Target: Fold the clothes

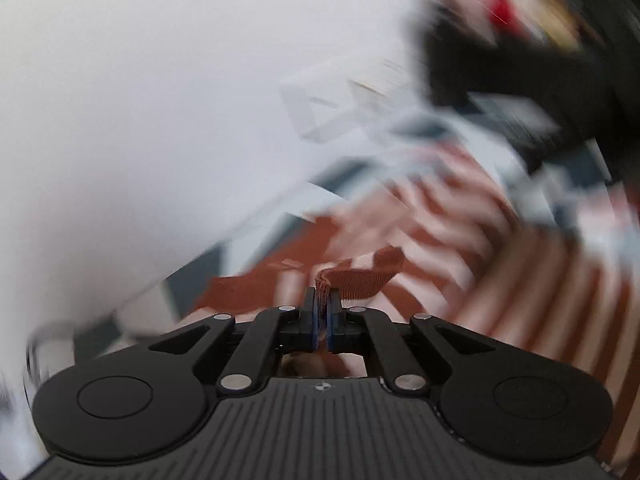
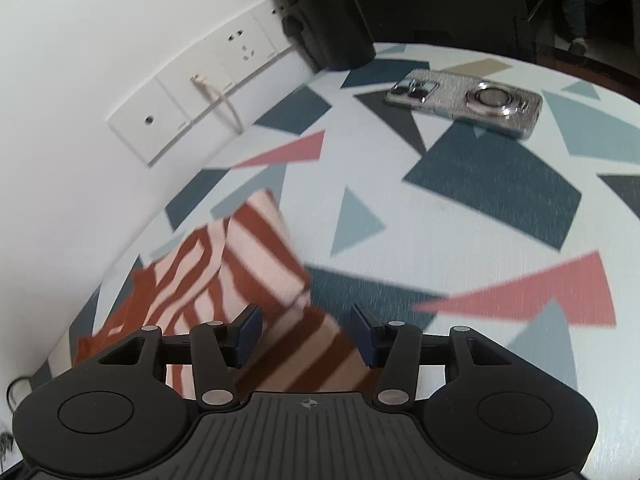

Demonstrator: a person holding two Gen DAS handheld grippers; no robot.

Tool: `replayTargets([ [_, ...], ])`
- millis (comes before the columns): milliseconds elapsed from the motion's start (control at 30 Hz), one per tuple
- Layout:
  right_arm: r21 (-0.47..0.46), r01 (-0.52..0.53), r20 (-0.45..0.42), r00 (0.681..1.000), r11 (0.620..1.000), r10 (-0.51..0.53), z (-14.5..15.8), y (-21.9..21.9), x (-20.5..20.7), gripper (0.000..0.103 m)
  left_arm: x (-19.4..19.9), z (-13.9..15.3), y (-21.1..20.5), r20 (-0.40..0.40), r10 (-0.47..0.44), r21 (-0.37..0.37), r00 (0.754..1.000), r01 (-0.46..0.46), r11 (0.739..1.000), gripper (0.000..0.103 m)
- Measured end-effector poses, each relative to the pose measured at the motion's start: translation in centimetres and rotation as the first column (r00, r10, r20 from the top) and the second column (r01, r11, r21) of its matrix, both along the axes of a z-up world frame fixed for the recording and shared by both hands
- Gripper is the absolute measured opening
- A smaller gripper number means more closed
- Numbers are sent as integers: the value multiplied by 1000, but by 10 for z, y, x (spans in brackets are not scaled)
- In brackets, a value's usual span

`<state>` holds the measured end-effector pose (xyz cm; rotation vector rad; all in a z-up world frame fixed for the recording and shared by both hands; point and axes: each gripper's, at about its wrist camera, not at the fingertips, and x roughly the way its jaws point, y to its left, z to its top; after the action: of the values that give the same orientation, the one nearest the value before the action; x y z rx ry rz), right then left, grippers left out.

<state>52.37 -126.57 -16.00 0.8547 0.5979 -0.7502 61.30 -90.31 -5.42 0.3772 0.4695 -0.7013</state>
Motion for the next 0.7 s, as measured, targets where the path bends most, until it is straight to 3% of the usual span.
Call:
replayTargets([
  [67,-2,5,14,1000,1000,-5,3,-2,6,46,25,22,28,-61,208,-136,976,-214,967,4],
  [100,-3,7,22,1000,1000,-7,4,-3,9,46,36,28,44,-100,308,-186,946,-322,928,4],
  [133,0,1,30,1000,1000,-1,5,-2,12,46,44,29,55,-135,370,-202,919,-391,898,4],
  [200,11,-17,45,999,1000,17,6,4,18,46,54,23,68,-187,433,-181,882,-464,867,4],
  [333,35,-72,45,996,997,70,5,22,31,47,55,-3,68,-249,428,-112,869,-465,878,4],
  [467,27,-125,16,992,992,124,0,39,33,47,44,-15,69,-250,451,-105,857,-487,867,4],
  [567,43,-134,-12,991,990,134,-8,44,30,47,44,-12,73,-199,475,-106,857,-501,859,4],
  [700,37,-39,29,999,999,38,-14,26,23,51,46,3,73,-94,510,-132,855,-519,845,4],
])
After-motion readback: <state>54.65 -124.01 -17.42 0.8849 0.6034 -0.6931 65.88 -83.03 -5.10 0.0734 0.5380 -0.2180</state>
